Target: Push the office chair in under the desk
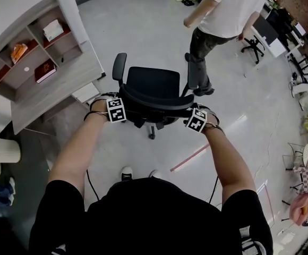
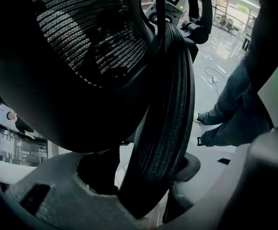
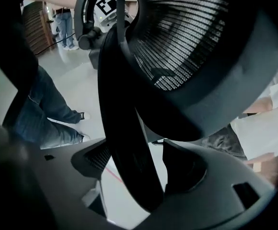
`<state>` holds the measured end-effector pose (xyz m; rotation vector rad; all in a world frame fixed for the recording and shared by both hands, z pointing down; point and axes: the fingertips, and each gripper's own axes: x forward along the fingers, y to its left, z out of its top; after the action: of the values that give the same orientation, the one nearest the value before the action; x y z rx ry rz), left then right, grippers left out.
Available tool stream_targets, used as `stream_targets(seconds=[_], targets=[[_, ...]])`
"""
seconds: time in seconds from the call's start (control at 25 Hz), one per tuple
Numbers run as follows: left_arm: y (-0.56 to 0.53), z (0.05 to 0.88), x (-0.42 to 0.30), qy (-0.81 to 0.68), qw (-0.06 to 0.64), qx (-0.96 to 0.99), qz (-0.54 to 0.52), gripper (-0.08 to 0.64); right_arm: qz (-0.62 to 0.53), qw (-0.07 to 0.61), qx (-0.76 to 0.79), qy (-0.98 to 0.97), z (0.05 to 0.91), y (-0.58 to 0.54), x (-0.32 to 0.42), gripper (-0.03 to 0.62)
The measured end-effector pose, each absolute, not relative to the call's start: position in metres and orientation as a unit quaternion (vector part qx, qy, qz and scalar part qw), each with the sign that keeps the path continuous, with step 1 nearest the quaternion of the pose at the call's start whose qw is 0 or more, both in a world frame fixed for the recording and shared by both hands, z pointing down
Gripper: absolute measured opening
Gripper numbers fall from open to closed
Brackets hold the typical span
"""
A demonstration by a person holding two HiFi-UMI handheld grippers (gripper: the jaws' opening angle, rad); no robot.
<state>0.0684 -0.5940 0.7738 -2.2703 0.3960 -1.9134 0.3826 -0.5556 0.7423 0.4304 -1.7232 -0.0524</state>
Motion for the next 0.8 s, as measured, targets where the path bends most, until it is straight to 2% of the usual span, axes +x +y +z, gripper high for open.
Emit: stream_targets(seconds=[0.16,0.24,0.44,0.56,0.68,0.8], targets=[[-0.596,0.775,0.071,0.131,0.085,-0.759,-0.633,0.255,-0.043,0.644,0.172,-0.744,0.756,-0.561,0.384,0.327],[-0.597,0.775,0.07,0.131,0.093,-0.757,-0.634,0.237,-0.062,0.642,0.169,-0.745,0.757,-0.563,0.383,0.272],[-0.595,0.775,0.069,0.117,0.1,-0.755,-0.637,0.229,-0.068,0.645,0.161,-0.744,0.756,-0.562,0.383,0.247],[-0.589,0.783,0.062,0.1,0.13,-0.736,-0.657,0.244,-0.072,0.645,0.16,-0.743,0.758,-0.559,0.383,0.238],[-0.588,0.786,0.064,0.108,0.148,-0.729,-0.659,0.202,-0.076,0.645,0.166,-0.742,0.757,-0.556,0.386,0.236],[-0.588,0.786,0.063,0.11,0.149,-0.727,-0.661,0.196,-0.077,0.645,0.169,-0.742,0.758,-0.555,0.386,0.233]])
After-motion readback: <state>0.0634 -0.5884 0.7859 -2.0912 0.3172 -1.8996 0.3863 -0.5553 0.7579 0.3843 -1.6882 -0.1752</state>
